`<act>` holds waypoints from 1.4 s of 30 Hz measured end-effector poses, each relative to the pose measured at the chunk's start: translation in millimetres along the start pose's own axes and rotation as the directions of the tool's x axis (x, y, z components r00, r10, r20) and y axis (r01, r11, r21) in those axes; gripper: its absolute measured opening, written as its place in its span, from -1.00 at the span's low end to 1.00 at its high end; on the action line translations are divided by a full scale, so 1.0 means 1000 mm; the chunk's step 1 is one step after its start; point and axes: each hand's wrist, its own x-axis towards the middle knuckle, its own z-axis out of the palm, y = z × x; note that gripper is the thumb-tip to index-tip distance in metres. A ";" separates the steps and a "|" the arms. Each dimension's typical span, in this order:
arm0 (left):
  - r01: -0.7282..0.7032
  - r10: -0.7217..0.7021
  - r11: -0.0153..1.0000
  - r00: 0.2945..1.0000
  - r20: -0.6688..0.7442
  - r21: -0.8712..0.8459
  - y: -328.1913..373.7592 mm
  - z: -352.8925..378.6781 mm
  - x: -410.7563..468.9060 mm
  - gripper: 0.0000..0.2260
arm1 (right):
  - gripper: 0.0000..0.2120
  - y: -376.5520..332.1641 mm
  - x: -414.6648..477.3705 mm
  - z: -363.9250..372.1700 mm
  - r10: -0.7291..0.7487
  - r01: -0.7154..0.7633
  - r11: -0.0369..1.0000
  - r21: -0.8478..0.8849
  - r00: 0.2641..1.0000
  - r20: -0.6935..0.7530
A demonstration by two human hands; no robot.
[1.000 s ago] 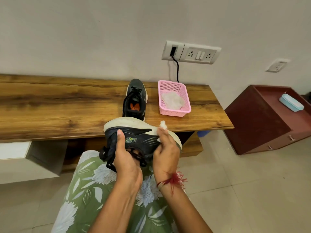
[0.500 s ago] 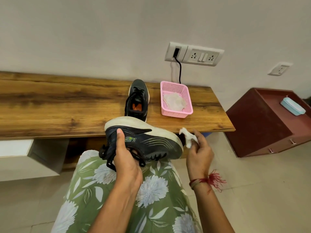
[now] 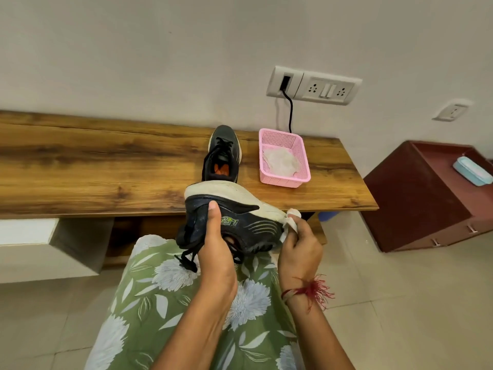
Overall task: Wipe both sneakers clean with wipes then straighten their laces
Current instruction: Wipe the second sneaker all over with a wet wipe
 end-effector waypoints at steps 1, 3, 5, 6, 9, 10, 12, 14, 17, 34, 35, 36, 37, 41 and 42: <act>0.003 -0.003 1.000 1.000 -0.002 0.003 0.000 0.001 -0.001 -0.75 | -0.73 -0.008 -0.003 0.001 -0.078 0.078 0.997 0.014 0.997 0.006; 0.006 -0.006 1.000 1.000 -0.018 0.009 0.000 0.002 0.000 -0.66 | -0.73 -0.027 -0.009 0.004 -0.238 0.236 0.970 0.056 0.971 0.035; -0.002 0.002 1.000 0.999 -0.043 -0.006 0.000 0.002 0.001 -0.54 | -0.65 -0.047 -0.013 0.006 -0.330 0.321 0.941 0.110 0.941 0.078; -0.007 0.006 1.000 0.999 -0.050 -0.011 0.001 0.001 0.002 -0.52 | -0.63 -0.056 -0.015 0.006 -0.348 0.335 0.933 0.127 0.933 0.090; -0.021 0.021 1.000 0.999 -0.038 -0.012 0.002 -0.002 0.003 -0.53 | -0.65 -0.071 -0.020 0.004 -0.386 0.365 0.916 0.167 0.914 0.124; -0.028 0.027 0.999 0.999 -0.040 -0.019 0.002 -0.003 0.003 -0.53 | -0.69 -0.073 -0.021 0.002 -0.384 0.339 0.908 0.246 0.908 0.168; -0.032 0.028 0.998 0.997 -0.067 -0.054 0.004 -0.002 0.002 -0.61 | -0.80 -0.077 -0.014 -0.004 -0.300 0.058 0.850 0.523 0.870 0.391; -0.042 0.033 0.995 0.994 -0.103 -0.089 0.008 -0.002 0.002 -0.68 | -0.87 -0.074 -0.001 -0.016 -0.178 -0.372 0.687 0.624 0.747 0.641; -0.049 0.035 0.992 0.992 -0.118 -0.113 0.014 -0.004 0.003 -0.70 | -0.89 -0.042 0.022 -0.029 0.131 -0.512 0.598 0.617 0.821 0.555; -0.022 0.009 0.985 0.997 -0.081 -0.169 0.006 -0.001 0.003 -0.71 | -0.63 -0.026 0.003 0.014 0.110 -0.106 0.994 -0.036 0.979 0.171; -0.022 0.011 0.988 0.997 -0.073 -0.154 0.004 0.000 0.003 -0.71 | -0.63 -0.033 0.000 0.013 0.089 -0.088 0.996 -0.018 0.982 0.167; -0.020 0.011 0.990 0.998 -0.069 -0.137 0.001 0.002 0.002 -0.71 | -0.62 -0.040 -0.003 0.012 0.057 -0.059 0.998 0.008 0.985 0.165; -0.021 0.013 0.993 0.998 -0.069 -0.118 -0.001 0.002 0.002 -0.71 | -0.62 -0.048 -0.007 0.012 0.024 -0.031 0.999 0.041 0.985 0.169; -0.031 0.022 0.995 0.995 -0.097 -0.092 -0.001 -0.001 0.005 -0.62 | -0.65 -0.077 -0.018 0.008 -0.064 0.001 0.973 0.230 0.961 0.268; -0.035 0.026 0.995 0.995 -0.101 -0.092 0.000 -0.003 0.007 -0.62 | -0.66 -0.084 -0.020 0.005 -0.098 -0.005 0.953 0.301 0.941 0.324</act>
